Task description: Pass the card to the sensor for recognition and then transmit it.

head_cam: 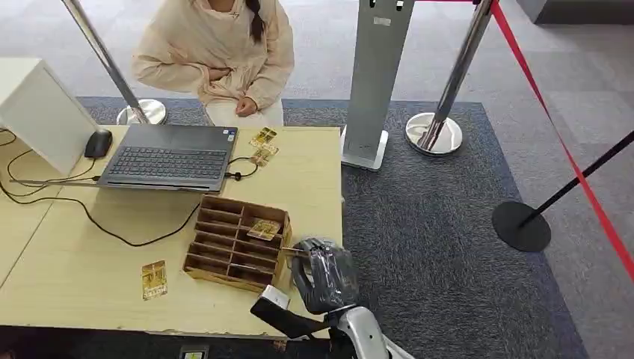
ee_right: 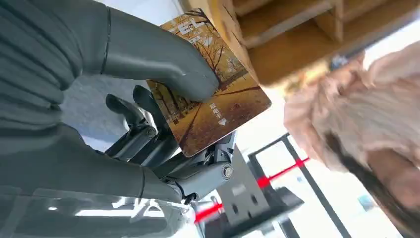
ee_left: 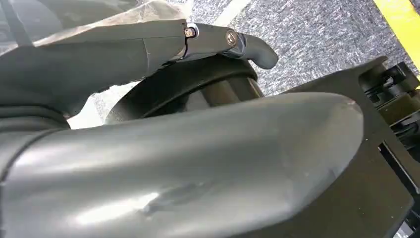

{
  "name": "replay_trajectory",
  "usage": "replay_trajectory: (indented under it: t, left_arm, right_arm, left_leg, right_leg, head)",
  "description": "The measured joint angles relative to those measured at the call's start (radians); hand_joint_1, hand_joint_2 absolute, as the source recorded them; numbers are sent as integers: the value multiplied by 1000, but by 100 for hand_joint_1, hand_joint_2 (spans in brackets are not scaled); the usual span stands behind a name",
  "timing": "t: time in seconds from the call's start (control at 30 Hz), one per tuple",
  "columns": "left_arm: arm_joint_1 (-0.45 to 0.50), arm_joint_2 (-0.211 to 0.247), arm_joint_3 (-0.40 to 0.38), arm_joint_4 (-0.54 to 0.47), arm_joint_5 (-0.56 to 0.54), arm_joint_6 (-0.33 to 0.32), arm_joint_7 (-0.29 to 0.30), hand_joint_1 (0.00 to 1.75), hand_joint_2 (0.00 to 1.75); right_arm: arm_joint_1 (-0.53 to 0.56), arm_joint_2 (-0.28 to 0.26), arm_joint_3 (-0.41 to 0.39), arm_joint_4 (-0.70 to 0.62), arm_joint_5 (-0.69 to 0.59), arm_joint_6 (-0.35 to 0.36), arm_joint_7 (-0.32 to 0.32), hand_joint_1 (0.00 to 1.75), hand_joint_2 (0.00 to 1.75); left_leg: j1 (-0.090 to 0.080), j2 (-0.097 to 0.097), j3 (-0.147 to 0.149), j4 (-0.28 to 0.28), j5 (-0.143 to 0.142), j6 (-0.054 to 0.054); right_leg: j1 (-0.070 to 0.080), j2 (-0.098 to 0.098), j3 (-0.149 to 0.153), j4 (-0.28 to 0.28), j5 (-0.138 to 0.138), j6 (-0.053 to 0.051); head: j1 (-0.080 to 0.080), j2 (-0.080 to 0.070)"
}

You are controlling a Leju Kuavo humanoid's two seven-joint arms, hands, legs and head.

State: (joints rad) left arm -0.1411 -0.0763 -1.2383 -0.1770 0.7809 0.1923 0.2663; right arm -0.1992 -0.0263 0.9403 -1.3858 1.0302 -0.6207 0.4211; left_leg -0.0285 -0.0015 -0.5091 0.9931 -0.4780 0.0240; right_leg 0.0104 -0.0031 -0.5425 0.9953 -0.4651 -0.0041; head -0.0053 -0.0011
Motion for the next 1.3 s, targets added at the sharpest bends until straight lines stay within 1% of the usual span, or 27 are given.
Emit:
replay_trajectory:
  t: [0.07, 0.13, 0.2, 0.27, 0.4, 0.53, 0.67, 0.8, 1.0, 1.3]
  left_arm:
    - [0, 0, 0, 0, -5, -1, 2, 0, 0]
    - [0, 0, 0, 0, -14, -4, 2, 0, 0]
    - [-1, 2, 0, 0, -22, -9, 2, 0, 0]
    - [0, 2, 0, 0, -27, -12, -4, 0, 0]
    - [-1, 4, -1, 0, -42, -20, -13, 0, 0]
    - [-12, -17, -2, -2, -60, 19, 43, 0, 0]
    - [-20, -26, -6, -2, -71, 21, 51, 0, 0]
    - [-24, -31, -8, -2, -76, 21, 57, 0, 0]
    - [-26, -34, -9, -1, -77, 21, 62, 0, 0]
    - [-26, -35, -9, 0, -80, 21, 62, 0, 0]
  right_arm:
    - [-19, -1, 0, -50, 62, 13, 18, 159, 175]
    - [-47, 0, 1, -96, 138, 46, 44, 157, 175]
    - [-83, 1, 3, -136, 193, 78, 61, 161, 175]
    - [-116, 5, 5, -178, 218, 117, 72, 166, 175]
    - [-191, 23, 22, -228, 231, 188, 89, 169, 175]
    - [-266, 37, 33, -237, 176, 245, 111, 175, 175]
    - [-348, 47, 39, -223, 76, 261, 138, 175, 175]
    - [-425, 58, 47, -170, 3, 269, 147, 175, 175]
    - [-482, 82, 58, -99, -18, 270, 145, 175, 175]
    - [-528, 122, 77, -12, -46, 269, 146, 175, 175]
  left_leg:
    - [0, 0, 0, 0, 0, 0]
    - [0, 0, 0, 0, 0, 0]
    - [0, 0, 1, 0, 0, 0]
    - [0, 0, 1, 0, 0, 0]
    - [0, 0, 1, 0, 0, 0]
    - [0, 0, 1, 0, 0, 0]
    - [0, -1, 0, 0, 0, 0]
    - [0, -1, 1, 0, 1, 0]
    - [0, -1, 0, 0, 1, 0]
    - [0, -1, 0, 0, 1, 1]
  right_leg:
    - [0, 0, 0, 0, 0, 0]
    - [0, 0, 0, 0, 0, 0]
    - [0, 0, 0, 0, 0, 0]
    - [0, 0, 0, 0, 0, 0]
    - [0, 0, 1, 0, 0, 0]
    - [0, 0, 0, 0, 0, 0]
    - [0, 0, 0, 0, 0, 0]
    - [0, 0, 0, 0, 0, 0]
    - [0, 0, 0, 0, 0, 0]
    - [0, 0, 0, 0, 0, 0]
  head:
    - [0, 0]
    - [0, 0]
    - [0, 0]
    - [0, 0]
    - [0, 0]
    - [0, 0]
    - [0, 0]
    - [0, 0]
    - [0, 0]
    - [0, 0]
